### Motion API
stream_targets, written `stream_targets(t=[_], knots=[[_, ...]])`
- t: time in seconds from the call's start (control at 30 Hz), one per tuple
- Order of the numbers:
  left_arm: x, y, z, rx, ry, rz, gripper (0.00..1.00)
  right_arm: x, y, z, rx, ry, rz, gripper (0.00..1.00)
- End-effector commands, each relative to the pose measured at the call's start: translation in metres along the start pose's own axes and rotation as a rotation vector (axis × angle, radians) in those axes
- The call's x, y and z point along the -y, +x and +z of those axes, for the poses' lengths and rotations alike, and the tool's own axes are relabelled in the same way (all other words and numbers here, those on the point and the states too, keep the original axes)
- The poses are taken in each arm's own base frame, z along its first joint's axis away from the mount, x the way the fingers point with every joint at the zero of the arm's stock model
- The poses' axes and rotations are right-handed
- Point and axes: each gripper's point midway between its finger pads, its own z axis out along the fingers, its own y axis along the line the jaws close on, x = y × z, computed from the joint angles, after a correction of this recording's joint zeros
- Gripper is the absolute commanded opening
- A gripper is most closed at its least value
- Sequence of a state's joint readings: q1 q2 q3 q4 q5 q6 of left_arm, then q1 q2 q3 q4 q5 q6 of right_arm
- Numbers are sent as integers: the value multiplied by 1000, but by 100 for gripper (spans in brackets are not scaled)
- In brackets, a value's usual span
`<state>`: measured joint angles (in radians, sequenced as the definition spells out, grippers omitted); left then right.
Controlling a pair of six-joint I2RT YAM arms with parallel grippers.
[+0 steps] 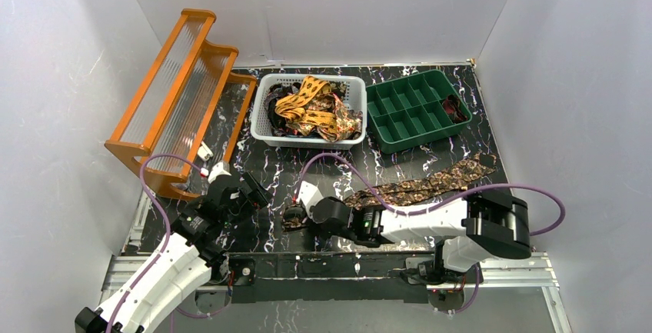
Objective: Roll the ties
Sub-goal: Flatten out the tie in the bin.
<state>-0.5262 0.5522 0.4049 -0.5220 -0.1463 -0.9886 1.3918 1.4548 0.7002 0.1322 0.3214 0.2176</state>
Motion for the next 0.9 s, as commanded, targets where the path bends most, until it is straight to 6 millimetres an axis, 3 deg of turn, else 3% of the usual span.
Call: stream_targets(t=[0.0,0.13,0.23,0.37,0.47,0.57,0.7,0.87], knots=[[1,-5,-2,24,-5,-14,86,-19,-19,5,5,8,83,19],[1,-5,-2,20,-5,-13,86,-13,-11,23,-38,120,138,19],[1,-5,-3,19,-3,-8,86,-16,-14,23,-17,135,148,21],[2,1,-1,-6,11,-13,88,-12,-42,1,81,139,223,29],[7,9,1,-45,50,-7,88,-1,-62,-24,169,140,312,45],[12,24,6,-109,95,-11,85,33,-56,-48,209,233,491,63],[17,40,4,-188,145,6,79,109,-6,-78,100,431,829,67],[11,53,9,-228,119,28,73,165,40,-113,-8,598,1061,69]])
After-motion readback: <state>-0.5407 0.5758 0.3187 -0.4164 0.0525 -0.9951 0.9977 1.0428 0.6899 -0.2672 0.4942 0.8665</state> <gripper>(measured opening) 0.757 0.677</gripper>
